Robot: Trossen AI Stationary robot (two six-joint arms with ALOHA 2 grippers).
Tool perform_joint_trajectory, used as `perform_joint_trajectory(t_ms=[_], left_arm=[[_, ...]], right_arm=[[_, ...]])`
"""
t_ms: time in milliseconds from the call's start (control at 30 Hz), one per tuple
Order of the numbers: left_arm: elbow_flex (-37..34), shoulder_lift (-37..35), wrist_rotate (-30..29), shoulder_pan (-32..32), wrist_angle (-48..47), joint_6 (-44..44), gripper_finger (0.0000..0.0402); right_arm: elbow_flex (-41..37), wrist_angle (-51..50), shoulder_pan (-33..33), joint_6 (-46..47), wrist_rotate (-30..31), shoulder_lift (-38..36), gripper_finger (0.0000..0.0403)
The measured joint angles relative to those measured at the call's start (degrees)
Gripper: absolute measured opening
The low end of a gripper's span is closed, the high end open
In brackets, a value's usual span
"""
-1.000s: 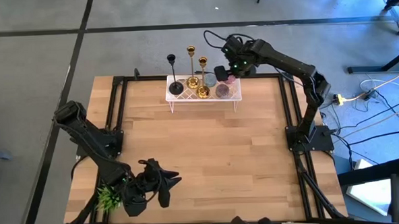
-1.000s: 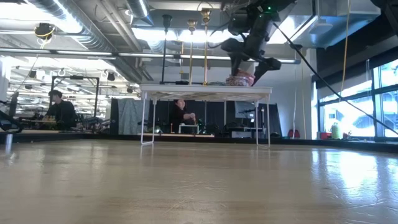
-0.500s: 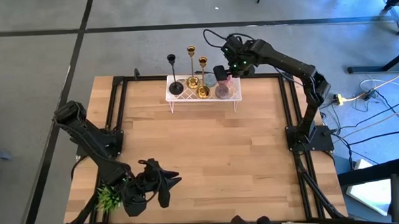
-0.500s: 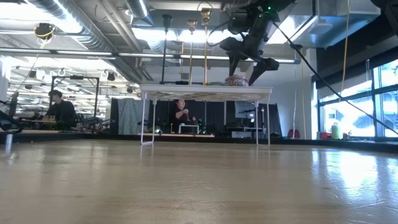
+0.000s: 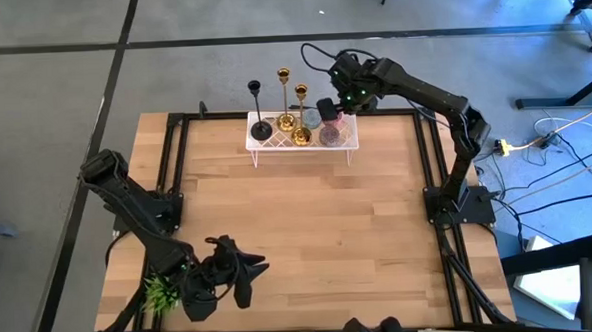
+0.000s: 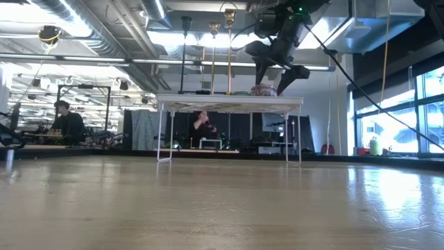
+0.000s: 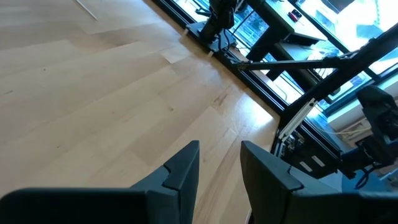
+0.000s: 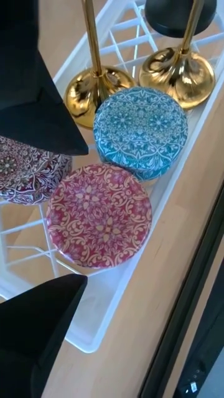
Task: Pick & Place candle stick holders
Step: Put the pink patterned scented candle on the shelf
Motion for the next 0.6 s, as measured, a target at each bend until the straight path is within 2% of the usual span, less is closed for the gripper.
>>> perform_joint_trajectory(t_ms=[300,600], left_arm=[[0.0,0.0,-0.02,-0.24,-0.14,-0.86,0.0113],[0.0,0.0,-0.02,-0.24,-0.27,-1.61,0.0113]], right_arm=[[0.0,0.38,-0.59,-4.23,0.0,0.0,0.0331],[0.0,1.9,-2.26,-4.52,0.02,0.0,0.0331]])
